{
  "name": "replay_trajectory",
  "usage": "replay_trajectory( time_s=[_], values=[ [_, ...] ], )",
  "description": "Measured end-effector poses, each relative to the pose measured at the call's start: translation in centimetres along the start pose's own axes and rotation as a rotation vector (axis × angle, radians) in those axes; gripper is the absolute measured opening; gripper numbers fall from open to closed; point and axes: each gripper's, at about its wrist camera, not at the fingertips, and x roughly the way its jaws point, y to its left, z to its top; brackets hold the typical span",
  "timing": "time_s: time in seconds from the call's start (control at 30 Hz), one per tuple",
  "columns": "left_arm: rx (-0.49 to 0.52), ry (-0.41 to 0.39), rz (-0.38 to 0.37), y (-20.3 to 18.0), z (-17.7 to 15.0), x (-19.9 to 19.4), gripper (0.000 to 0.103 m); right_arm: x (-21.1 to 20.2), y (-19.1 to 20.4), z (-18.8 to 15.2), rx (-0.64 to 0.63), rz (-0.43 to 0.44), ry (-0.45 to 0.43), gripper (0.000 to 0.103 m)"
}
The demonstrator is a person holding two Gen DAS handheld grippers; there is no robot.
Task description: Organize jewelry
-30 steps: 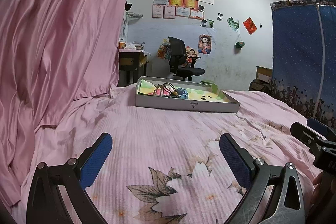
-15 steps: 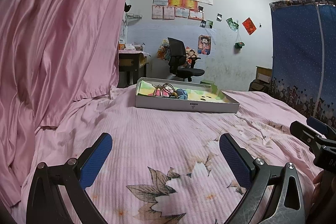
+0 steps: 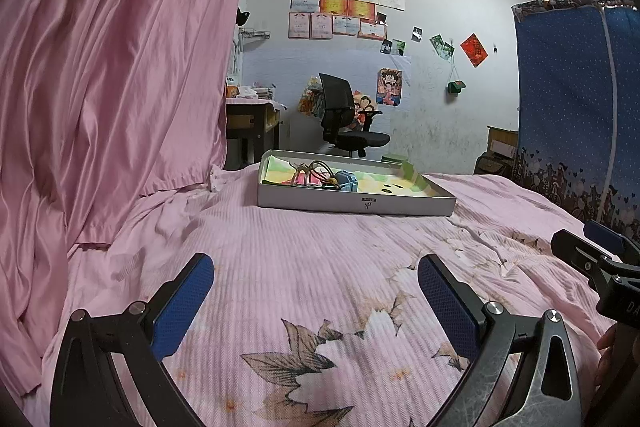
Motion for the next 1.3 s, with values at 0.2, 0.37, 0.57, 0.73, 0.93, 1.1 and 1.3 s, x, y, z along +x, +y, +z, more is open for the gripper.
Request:
replay_trajectory(
  time_s=[0.2, 0.37, 0.57, 0.73, 0.93, 1.1, 1.3],
  values=[
    [0.002, -0.002, 0.0, -0.01, -0.04, -0.02, 0.103, 0.0, 0.01, -0.01, -0.001, 0.0, 0.0, 0.102],
    [0.002, -0.001, 0.0, -0.04, -0.04, -0.03, 0.103, 0.01, 0.02, -0.01, 0.0, 0.0, 0.0, 0.102],
    [0.002, -0.002, 0.0, -0.06, -0.08, -0.04, 0.103, 0.0, 0.04, 0.0, 0.0, 0.0, 0.0, 0.102],
    [0.003, -0.003, 0.0, -0.06, -0.19, -0.05, 0.103, 0.02, 0.02, -0.03, 0.0, 0.0, 0.0, 0.102],
    [0.004, -0.002, 0.001, -0.1, -0.27, -0.07, 0.103, 0.01, 0.0, -0.02, 0.0, 0.0, 0.0, 0.102],
    [0.004, -0.003, 0.001, -0.14, -0.23, -0.08, 0.103, 0.01, 0.02, -0.04, 0.001, 0.0, 0.0, 0.102],
    [0.004, -0.004, 0.001, -0.18, -0.24, -0.09, 0.103, 0.01, -0.01, -0.04, 0.001, 0.0, 0.0, 0.102]
  ],
)
